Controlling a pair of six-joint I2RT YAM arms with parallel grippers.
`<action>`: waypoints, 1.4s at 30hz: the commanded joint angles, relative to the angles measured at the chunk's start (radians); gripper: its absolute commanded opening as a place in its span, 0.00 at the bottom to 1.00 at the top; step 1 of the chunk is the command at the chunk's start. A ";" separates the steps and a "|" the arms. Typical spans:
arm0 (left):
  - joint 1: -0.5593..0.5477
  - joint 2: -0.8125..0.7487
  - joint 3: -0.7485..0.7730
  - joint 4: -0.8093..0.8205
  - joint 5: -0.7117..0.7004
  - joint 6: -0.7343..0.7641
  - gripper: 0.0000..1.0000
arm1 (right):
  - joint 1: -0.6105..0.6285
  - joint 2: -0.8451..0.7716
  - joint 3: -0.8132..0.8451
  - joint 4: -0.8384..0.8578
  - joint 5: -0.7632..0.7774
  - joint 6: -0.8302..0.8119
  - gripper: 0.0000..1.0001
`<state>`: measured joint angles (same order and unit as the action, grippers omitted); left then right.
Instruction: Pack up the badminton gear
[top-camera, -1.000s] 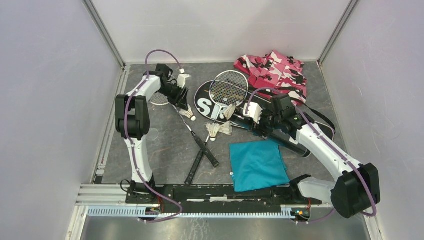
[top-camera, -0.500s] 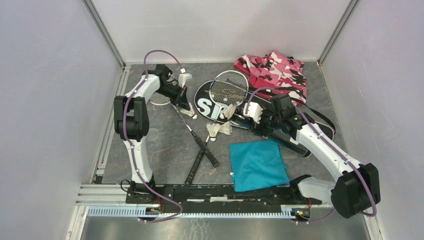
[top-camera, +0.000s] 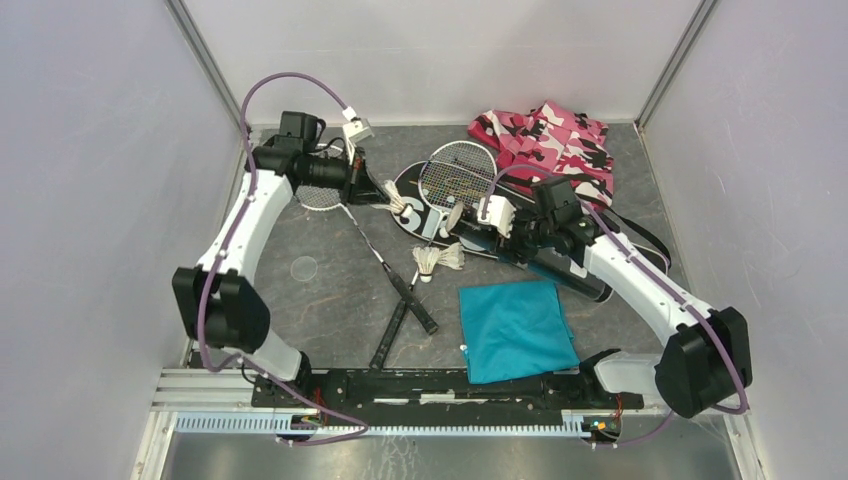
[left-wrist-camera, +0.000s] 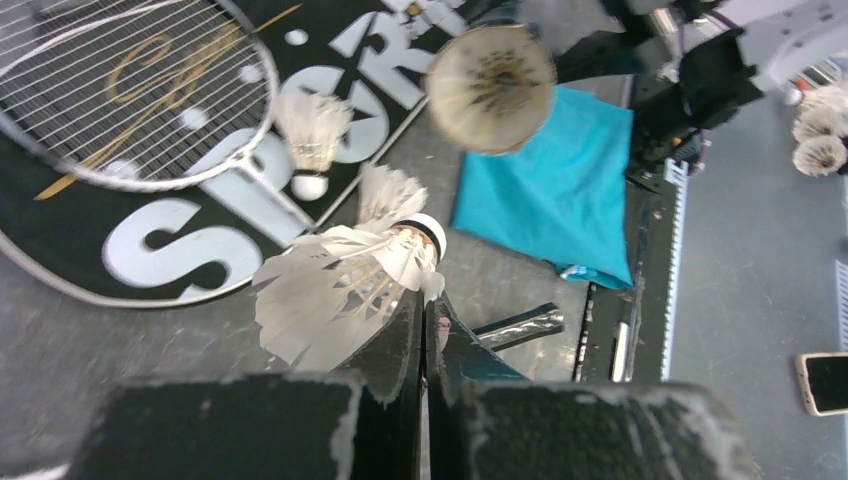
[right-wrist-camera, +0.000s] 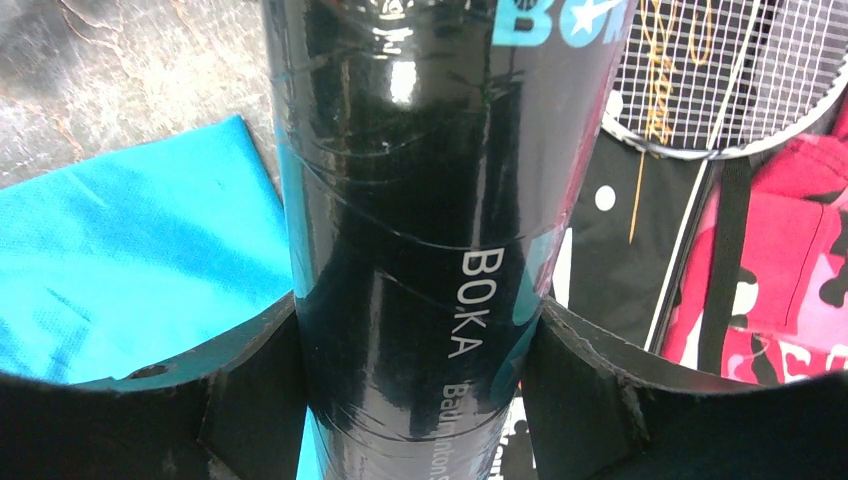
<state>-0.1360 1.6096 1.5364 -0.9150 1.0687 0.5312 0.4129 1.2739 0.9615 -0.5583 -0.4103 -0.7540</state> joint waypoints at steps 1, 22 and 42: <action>-0.081 -0.126 -0.097 0.241 0.023 -0.221 0.02 | 0.028 0.021 0.076 0.017 -0.050 -0.018 0.29; -0.341 -0.167 -0.306 0.639 -0.023 -0.459 0.02 | 0.097 0.062 0.130 0.025 -0.121 0.015 0.30; -0.405 -0.129 -0.322 0.618 0.065 -0.393 0.63 | 0.096 0.035 0.126 0.051 -0.174 0.067 0.29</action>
<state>-0.5076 1.4662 1.2003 -0.3153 1.0863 0.1215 0.5041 1.3365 1.0454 -0.5743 -0.5175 -0.7246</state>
